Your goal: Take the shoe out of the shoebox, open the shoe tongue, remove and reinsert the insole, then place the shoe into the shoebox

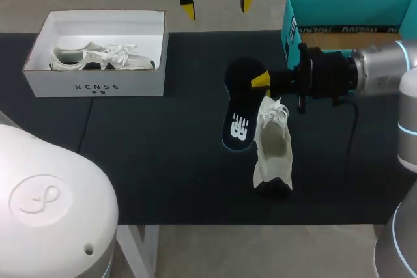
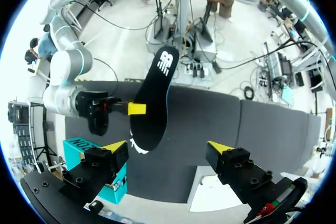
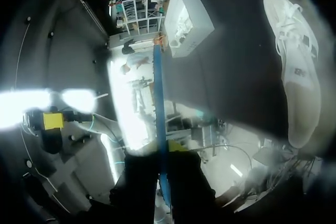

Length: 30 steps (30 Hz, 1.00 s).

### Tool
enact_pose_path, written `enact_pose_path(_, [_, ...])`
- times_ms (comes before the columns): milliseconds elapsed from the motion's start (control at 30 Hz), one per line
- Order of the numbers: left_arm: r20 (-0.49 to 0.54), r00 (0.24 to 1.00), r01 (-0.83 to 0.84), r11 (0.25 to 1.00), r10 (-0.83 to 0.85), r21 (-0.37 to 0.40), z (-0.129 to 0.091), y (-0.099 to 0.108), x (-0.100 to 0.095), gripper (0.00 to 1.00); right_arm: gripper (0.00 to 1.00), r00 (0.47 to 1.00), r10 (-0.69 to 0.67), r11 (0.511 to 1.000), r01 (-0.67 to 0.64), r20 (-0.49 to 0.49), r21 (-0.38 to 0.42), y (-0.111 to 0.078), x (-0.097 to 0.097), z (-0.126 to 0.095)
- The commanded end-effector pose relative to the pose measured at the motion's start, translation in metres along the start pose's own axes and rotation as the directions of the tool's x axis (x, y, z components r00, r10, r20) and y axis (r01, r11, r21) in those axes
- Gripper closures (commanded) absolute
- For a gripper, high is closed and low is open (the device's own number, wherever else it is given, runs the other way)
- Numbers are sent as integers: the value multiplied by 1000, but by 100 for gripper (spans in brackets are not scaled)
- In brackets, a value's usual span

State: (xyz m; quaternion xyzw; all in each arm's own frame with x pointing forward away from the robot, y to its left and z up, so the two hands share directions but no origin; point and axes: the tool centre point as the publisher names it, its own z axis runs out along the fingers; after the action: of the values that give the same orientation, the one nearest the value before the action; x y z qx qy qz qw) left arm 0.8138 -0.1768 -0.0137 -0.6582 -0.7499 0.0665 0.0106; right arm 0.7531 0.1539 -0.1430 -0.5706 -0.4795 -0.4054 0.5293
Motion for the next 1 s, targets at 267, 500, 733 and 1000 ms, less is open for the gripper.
enact_pose_path(267, [20, 1000, -14, 1000, 14, -16, 0, -1, -13, 0, 100, 1000, 1, 1000, -1, 4, -2, -1, 0, 0])
enact_pose_path(500, [177, 983, -46, 997, 55, -58, 0, -11, -11, 0, 100, 1000, 1, 1000, -1, 4, -2, -1, 0, 0])
enact_pose_path(733, [532, 847, -16, 1000, 25, -21, 10, -17, 40, 0, 100, 1000, 1, 1000, -1, 4, -2, -1, 0, 0])
enact_pose_path(1000, [792, 610, -66, 994, -25, 82, 29, -29, 81, 0, 100, 1000, 1, 1000, -1, 4, -2, -1, 0, 0])
